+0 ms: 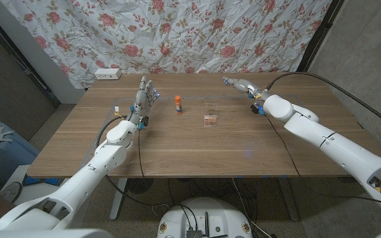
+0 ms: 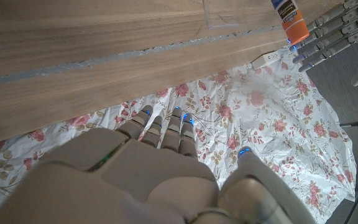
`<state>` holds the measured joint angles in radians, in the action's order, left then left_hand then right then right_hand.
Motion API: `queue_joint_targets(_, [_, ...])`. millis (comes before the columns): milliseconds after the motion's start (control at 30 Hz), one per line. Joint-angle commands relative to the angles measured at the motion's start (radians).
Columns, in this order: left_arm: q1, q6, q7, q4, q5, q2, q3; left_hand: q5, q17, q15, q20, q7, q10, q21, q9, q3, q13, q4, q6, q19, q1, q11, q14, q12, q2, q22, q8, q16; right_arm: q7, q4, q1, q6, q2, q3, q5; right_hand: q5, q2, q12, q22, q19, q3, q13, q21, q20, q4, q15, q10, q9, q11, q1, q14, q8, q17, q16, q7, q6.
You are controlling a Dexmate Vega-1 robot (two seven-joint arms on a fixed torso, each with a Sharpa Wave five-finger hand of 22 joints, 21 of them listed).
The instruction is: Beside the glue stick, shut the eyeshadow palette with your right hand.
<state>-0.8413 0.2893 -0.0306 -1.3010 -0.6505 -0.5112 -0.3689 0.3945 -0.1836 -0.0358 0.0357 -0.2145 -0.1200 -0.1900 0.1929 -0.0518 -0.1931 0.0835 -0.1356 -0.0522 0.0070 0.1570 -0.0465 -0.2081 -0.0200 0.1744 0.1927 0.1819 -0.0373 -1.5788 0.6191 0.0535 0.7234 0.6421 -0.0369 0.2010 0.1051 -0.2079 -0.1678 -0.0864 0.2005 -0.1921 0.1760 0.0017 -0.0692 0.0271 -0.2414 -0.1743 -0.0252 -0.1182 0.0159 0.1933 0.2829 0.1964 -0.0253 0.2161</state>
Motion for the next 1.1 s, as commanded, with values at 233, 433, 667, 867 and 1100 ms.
queue_joint_targets(233, [0.001,0.001,0.0,0.001,0.0,0.001,-0.001,0.004,-0.003,-0.071,0.008,-0.005,0.0,-0.007,0.003,0.003,-0.003,0.006,-0.002,-0.008,0.009,0.01,-0.009,-0.005,0.002,0.004,0.005,0.008,-0.1,-0.062,-0.053,0.134,0.01,0.055,-0.067,0.007,0.007,-0.006,-0.002,0.044,0.0,-0.002,-0.008,-0.005,-0.008,-0.01,-0.013,-0.006,0.001,0.015,0.004,0.006,-0.002,0.006,0.006,0.01])
queue_joint_targets(433, [0.001,0.001,0.0,0.001,0.0,0.0,-0.001,0.004,-0.003,-0.071,0.008,-0.005,-0.001,-0.006,0.003,0.003,-0.003,0.006,-0.001,-0.008,0.009,0.007,-0.009,-0.005,0.002,0.004,0.006,0.008,-0.14,-0.063,-0.079,0.165,0.002,0.076,-0.077,0.008,0.009,-0.005,-0.002,0.063,0.0,-0.002,-0.008,-0.006,-0.013,-0.013,-0.017,-0.006,0.002,0.023,0.011,0.006,-0.004,0.006,0.011,0.014])
queue_joint_targets(667, [0.001,0.001,0.0,0.001,0.0,0.0,-0.001,0.004,-0.003,-0.071,0.009,-0.005,0.0,-0.007,0.003,0.003,-0.003,0.006,-0.001,-0.009,0.009,0.01,-0.008,-0.005,0.002,0.004,0.006,0.008,-0.175,-0.064,-0.103,0.186,0.002,0.097,-0.091,0.009,0.01,-0.004,-0.002,0.078,-0.002,-0.003,-0.007,-0.012,-0.019,-0.018,-0.02,-0.006,0.002,0.034,0.014,0.006,-0.006,0.007,0.016,0.016])
queue_joint_targets(867, [0.001,0.001,0.0,0.001,0.0,0.0,0.0,0.004,-0.003,-0.071,0.009,-0.005,0.001,-0.007,0.003,0.004,-0.003,0.006,-0.001,-0.009,0.009,0.01,-0.009,-0.005,0.002,0.004,0.006,0.008,-0.211,-0.063,-0.125,0.21,-0.004,0.114,-0.097,0.009,0.008,-0.002,-0.002,0.089,-0.004,-0.003,-0.006,-0.008,-0.024,-0.024,-0.022,-0.007,0.002,0.044,0.018,0.006,-0.007,0.007,0.018,0.019])
queue_joint_targets(1100, [0.001,0.001,0.0,0.001,0.0,0.001,-0.001,0.004,-0.003,-0.072,0.01,-0.005,0.001,-0.006,0.003,0.004,-0.003,0.006,-0.002,-0.008,0.009,0.01,-0.009,-0.005,0.002,0.004,0.005,0.008,-0.242,-0.056,-0.146,0.223,-0.011,0.134,-0.105,0.011,0.007,-0.002,-0.002,0.099,-0.008,-0.003,-0.003,-0.006,-0.032,-0.029,-0.029,-0.007,0.003,0.057,0.019,0.006,-0.008,0.01,0.02,0.021])
